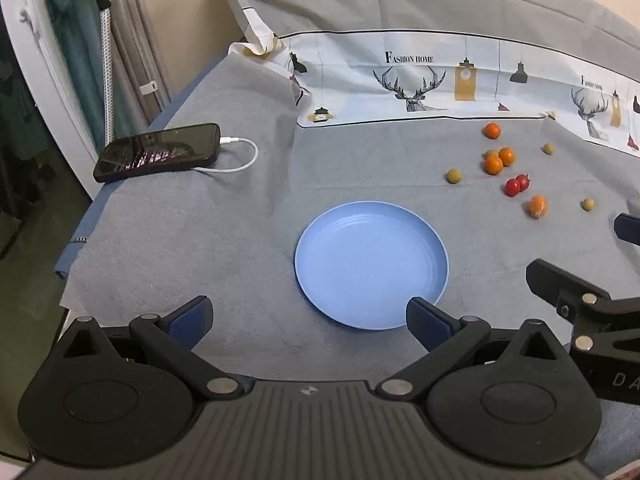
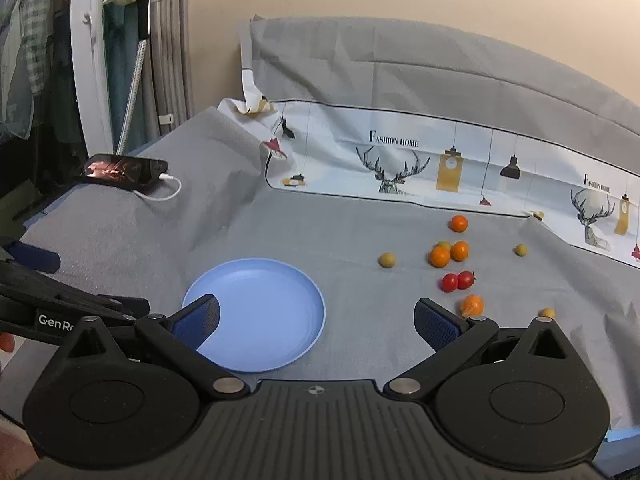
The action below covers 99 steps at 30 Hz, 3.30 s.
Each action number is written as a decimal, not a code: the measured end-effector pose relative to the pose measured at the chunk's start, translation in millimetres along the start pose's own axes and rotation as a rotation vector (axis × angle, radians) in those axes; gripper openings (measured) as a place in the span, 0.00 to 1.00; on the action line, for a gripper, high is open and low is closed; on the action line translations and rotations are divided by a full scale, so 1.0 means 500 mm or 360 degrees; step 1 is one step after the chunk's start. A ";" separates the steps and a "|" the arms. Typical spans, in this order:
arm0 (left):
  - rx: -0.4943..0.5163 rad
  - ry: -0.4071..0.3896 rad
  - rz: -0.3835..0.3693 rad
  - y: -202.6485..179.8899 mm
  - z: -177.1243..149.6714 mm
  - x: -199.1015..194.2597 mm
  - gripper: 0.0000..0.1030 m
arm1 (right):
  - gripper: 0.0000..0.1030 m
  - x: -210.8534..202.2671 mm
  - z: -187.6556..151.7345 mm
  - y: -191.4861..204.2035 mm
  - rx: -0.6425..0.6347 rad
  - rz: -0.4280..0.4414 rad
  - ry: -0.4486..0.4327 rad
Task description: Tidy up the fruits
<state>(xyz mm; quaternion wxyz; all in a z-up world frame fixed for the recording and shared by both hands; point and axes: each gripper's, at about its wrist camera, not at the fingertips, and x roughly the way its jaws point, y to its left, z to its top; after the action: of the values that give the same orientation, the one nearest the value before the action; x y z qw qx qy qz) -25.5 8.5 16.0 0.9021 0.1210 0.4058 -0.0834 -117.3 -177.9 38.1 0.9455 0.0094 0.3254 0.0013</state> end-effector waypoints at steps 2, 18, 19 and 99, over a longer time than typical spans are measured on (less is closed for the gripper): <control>0.0013 0.0029 -0.0023 0.002 0.000 0.007 1.00 | 1.00 -0.001 -0.002 0.003 -0.0004 0.0000 0.0005; 0.0033 0.0080 -0.0020 0.000 0.001 0.016 1.00 | 1.00 0.011 -0.014 0.006 0.0059 -0.0014 0.0085; 0.0031 0.0079 -0.0018 0.000 0.002 0.016 1.00 | 1.00 0.012 -0.015 0.007 0.0056 -0.0015 0.0085; 0.0129 0.0257 -0.0227 -0.187 0.110 0.154 1.00 | 1.00 0.114 -0.103 -0.327 0.0730 -0.0553 0.0110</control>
<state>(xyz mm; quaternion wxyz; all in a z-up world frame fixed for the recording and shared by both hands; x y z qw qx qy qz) 41.0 -100.5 -20.5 0.8526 0.1347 0.4810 -0.1536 -104.8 -340.1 -40.5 0.8931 0.1671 0.3460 -0.2340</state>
